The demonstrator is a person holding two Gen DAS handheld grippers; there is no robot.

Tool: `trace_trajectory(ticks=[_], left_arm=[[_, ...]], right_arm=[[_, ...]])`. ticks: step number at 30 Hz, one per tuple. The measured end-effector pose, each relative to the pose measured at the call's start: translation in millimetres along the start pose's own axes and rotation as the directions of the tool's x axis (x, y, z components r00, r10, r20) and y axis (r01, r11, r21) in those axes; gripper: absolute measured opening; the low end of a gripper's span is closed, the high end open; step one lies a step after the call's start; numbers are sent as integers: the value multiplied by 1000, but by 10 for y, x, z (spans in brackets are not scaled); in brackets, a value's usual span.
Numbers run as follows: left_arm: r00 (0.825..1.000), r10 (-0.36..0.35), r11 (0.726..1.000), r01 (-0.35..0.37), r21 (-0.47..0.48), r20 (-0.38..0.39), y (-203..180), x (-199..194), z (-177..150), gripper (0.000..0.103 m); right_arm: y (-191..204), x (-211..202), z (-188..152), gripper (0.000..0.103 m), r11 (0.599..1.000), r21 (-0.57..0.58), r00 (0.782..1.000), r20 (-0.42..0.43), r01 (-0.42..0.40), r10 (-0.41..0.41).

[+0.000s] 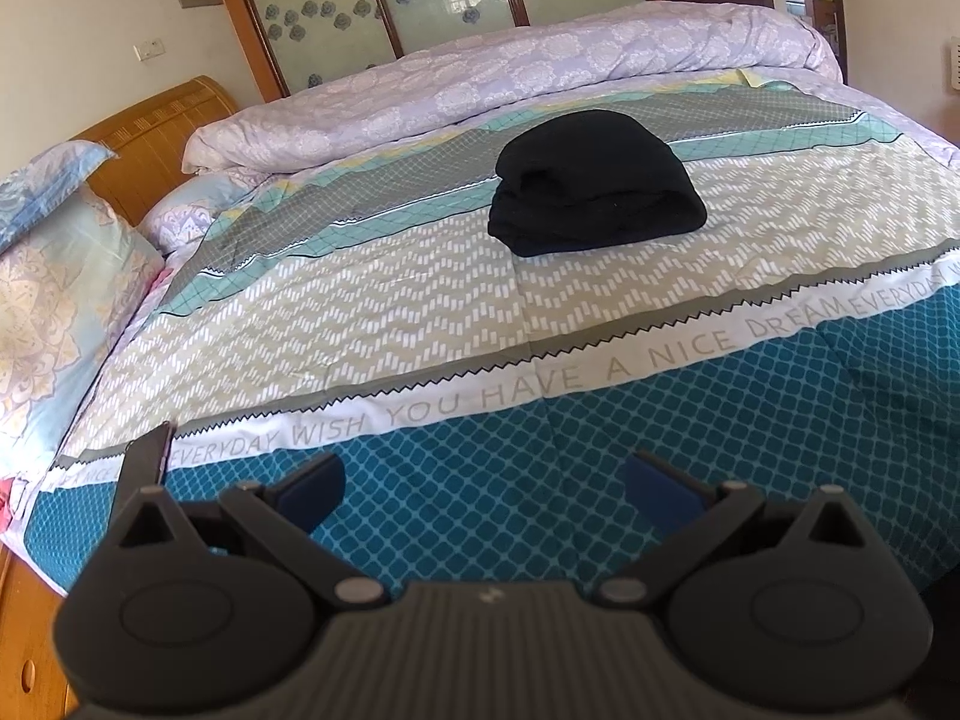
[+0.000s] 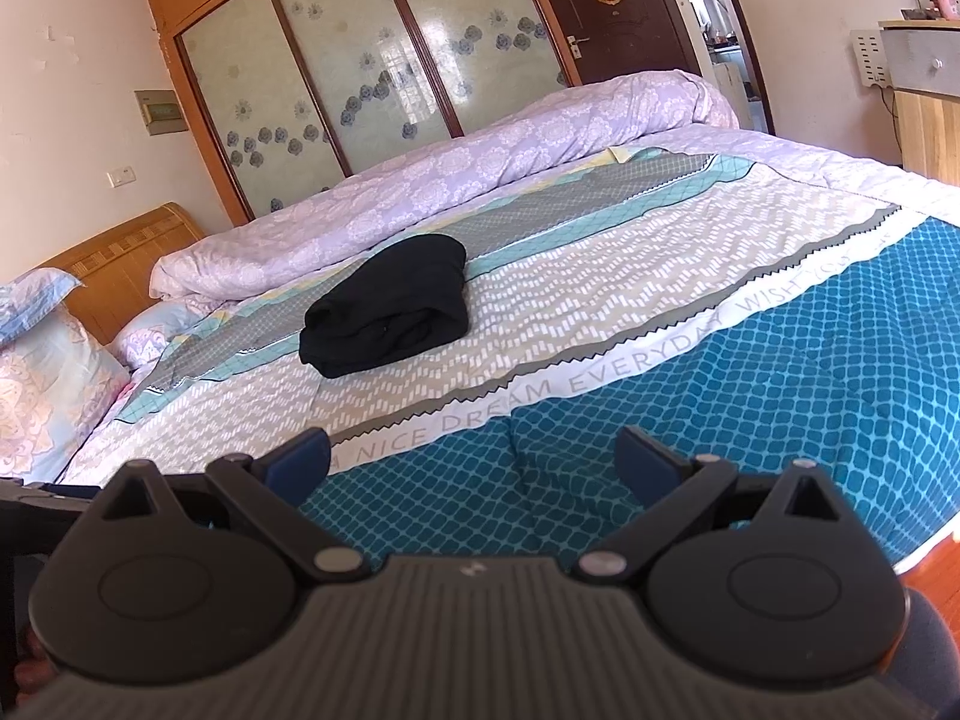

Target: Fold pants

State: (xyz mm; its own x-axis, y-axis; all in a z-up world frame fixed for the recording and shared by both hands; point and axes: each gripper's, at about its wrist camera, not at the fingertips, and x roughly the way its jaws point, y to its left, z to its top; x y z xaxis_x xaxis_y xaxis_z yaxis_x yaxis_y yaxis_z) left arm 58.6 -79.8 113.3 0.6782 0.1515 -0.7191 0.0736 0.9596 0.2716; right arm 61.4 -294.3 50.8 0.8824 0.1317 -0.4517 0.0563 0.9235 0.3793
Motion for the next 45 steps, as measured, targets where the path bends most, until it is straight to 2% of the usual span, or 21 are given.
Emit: trace_trajectory(ticks=[13,25,45], left_arm=[[1000,-24,1000,24,7,11,-20,-27,3,103],[1000,-16,1000,16,8,13,-26,-29,9,103],[999,-9,1000,9,12,-51,-41,68,-4,103]], right_arm=[[10,-16,-13,102,1000,-4,1000,0,-15,15],[13,-18,-2,102,1000,-1,1000,6,-21,21],[-10,-22,0,102,1000,4,999,13,-30,30]])
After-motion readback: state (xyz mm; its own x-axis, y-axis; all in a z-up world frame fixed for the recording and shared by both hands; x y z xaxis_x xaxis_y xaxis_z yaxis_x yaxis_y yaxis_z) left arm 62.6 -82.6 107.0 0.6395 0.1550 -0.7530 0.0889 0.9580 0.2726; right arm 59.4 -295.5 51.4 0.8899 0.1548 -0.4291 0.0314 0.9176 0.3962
